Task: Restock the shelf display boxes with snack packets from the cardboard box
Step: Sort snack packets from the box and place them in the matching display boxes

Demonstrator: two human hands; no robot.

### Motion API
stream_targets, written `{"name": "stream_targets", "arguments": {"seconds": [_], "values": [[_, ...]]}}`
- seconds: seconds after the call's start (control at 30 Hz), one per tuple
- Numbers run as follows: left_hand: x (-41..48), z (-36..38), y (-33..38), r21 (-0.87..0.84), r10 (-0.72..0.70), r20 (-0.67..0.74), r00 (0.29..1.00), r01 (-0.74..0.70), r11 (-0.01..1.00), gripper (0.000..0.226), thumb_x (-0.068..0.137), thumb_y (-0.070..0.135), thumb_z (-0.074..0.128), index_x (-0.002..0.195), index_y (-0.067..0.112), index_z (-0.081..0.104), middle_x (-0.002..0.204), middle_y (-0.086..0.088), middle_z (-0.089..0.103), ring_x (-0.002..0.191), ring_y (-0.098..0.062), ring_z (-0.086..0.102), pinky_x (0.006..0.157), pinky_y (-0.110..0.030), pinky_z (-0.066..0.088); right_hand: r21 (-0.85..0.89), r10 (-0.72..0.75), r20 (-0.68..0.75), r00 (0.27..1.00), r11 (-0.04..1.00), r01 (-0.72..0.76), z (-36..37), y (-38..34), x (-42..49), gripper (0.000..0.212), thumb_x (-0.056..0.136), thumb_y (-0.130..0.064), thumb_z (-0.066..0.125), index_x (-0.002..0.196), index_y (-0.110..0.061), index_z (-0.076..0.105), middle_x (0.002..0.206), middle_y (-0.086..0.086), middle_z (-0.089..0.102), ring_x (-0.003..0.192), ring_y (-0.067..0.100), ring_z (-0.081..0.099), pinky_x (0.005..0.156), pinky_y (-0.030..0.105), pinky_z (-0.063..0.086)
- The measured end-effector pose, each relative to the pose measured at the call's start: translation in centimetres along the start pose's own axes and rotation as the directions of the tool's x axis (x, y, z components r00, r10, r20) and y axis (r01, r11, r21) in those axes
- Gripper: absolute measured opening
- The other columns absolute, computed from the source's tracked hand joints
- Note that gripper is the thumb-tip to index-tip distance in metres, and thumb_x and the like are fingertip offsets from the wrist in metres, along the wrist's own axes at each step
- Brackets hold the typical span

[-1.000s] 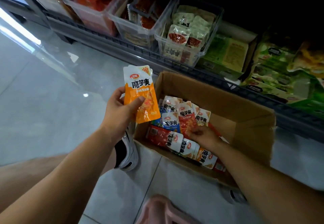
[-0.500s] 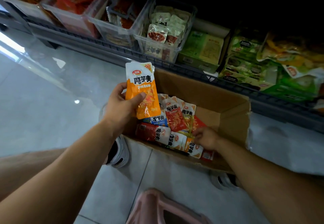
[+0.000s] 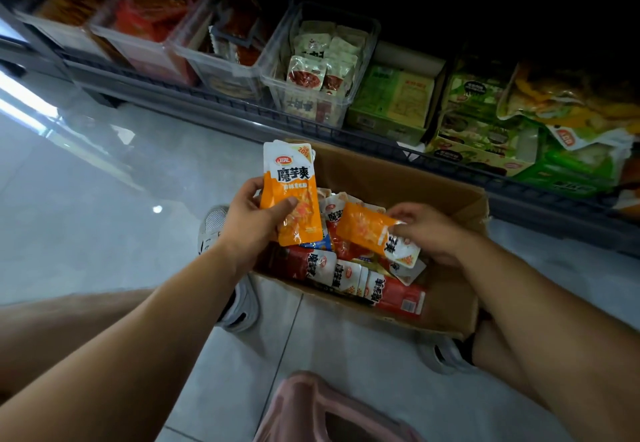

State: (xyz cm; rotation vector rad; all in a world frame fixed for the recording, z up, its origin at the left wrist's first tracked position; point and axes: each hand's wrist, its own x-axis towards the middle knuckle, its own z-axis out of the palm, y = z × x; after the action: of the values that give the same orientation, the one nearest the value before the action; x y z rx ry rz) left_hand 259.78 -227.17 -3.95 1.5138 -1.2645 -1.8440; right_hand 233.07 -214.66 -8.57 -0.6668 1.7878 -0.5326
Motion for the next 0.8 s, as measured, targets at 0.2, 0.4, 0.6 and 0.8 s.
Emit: {"name": "stream_targets", "arguments": {"seconds": [0.2, 0.4, 0.6, 0.8], "values": [[-0.2, 1.2, 0.3, -0.044, -0.004, 0.1, 0.995, 0.008, 0.999, 0.044, 0.09, 0.01, 0.075, 0.129, 0.018, 0.056, 0.112, -0.003, 0.075, 0.091, -0.021, 0.077, 0.068, -0.036, 0.063, 0.181, -0.123, 0.17, 0.978, 0.979, 0.092, -4.0, -5.8, -6.0, 0.04, 0.087, 0.01, 0.065, 0.113, -0.02, 0.069, 0.102, 0.007, 0.073, 0.087, 0.021, 0.073, 0.071, 0.031, 0.06], [-1.8, 3.8, 1.4, -0.113, -0.004, 0.243, 0.97, 0.032, 0.993, 0.039, 0.09, 0.007, 0.075, 0.125, 0.015, 0.061, 0.114, -0.012, 0.076, 0.095, -0.028, 0.076, 0.075, -0.039, 0.062, 0.166, -0.212, -0.049, 0.976, 0.962, 0.218, -4.0, -8.3, -8.4, 0.051, 0.079, 0.0, 0.079, 0.124, -0.017, 0.061, 0.099, 0.007, 0.076, 0.091, 0.024, 0.074, 0.085, 0.042, 0.06], [-3.9, 6.3, 4.2, -0.159, 0.038, 0.405, 0.914, 0.03, 0.987, 0.044, 0.089, 0.01, 0.074, 0.13, 0.01, 0.057, 0.121, -0.013, 0.074, 0.104, -0.028, 0.074, 0.083, -0.04, 0.063, -0.018, -0.316, -0.331, 0.889, 0.944, 0.329, -3.0, -9.8, -9.7, 0.04, 0.07, -0.025, 0.091, 0.102, -0.023, 0.066, 0.104, -0.003, 0.07, 0.096, 0.016, 0.068, 0.079, 0.033, 0.056], [-6.0, 8.0, 7.2, -0.176, 0.087, 0.426, 0.901, -0.012, 0.984, 0.046, 0.087, 0.006, 0.075, 0.129, 0.009, 0.057, 0.114, -0.013, 0.076, 0.098, -0.028, 0.076, 0.074, -0.038, 0.062, 0.082, -0.322, -0.549, 0.771, 0.898, 0.433, -2.9, -11.3, -12.2, 0.044, 0.077, -0.035, 0.085, 0.109, -0.02, 0.059, 0.099, 0.001, 0.07, 0.086, 0.015, 0.068, 0.066, 0.026, 0.056]]}}
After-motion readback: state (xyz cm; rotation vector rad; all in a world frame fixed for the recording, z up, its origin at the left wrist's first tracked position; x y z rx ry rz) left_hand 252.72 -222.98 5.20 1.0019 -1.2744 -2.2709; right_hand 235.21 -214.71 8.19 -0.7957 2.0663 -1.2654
